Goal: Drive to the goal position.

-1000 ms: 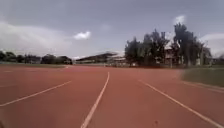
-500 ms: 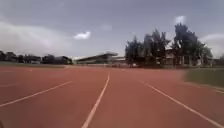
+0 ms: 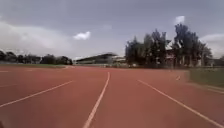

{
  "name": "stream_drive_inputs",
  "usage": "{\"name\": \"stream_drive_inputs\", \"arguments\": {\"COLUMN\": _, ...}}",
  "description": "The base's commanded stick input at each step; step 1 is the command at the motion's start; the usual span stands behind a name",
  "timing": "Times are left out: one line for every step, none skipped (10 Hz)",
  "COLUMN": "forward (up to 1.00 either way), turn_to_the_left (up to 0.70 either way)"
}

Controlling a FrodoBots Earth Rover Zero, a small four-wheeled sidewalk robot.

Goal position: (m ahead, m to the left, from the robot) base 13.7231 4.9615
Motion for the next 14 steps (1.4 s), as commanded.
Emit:
{"name": "stream_drive_inputs", "arguments": {"forward": 0.45, "turn_to_the_left": 0.0}}
{"name": "stream_drive_inputs", "arguments": {"forward": 0.45, "turn_to_the_left": 0.0}}
{"name": "stream_drive_inputs", "arguments": {"forward": 0.45, "turn_to_the_left": 0.0}}
{"name": "stream_drive_inputs", "arguments": {"forward": 0.45, "turn_to_the_left": 0.0}}
{"name": "stream_drive_inputs", "arguments": {"forward": 0.45, "turn_to_the_left": 0.0}}
{"name": "stream_drive_inputs", "arguments": {"forward": 0.45, "turn_to_the_left": 0.0}}
{"name": "stream_drive_inputs", "arguments": {"forward": 0.45, "turn_to_the_left": 0.0}}
{"name": "stream_drive_inputs", "arguments": {"forward": 0.45, "turn_to_the_left": 0.0}}
{"name": "stream_drive_inputs", "arguments": {"forward": 0.45, "turn_to_the_left": 0.0}}
{"name": "stream_drive_inputs", "arguments": {"forward": 0.45, "turn_to_the_left": 0.0}}
{"name": "stream_drive_inputs", "arguments": {"forward": 0.45, "turn_to_the_left": 0.0}}
{"name": "stream_drive_inputs", "arguments": {"forward": 0.45, "turn_to_the_left": 0.0}}
{"name": "stream_drive_inputs", "arguments": {"forward": 0.45, "turn_to_the_left": 0.0}}
{"name": "stream_drive_inputs", "arguments": {"forward": 0.45, "turn_to_the_left": 0.0}}
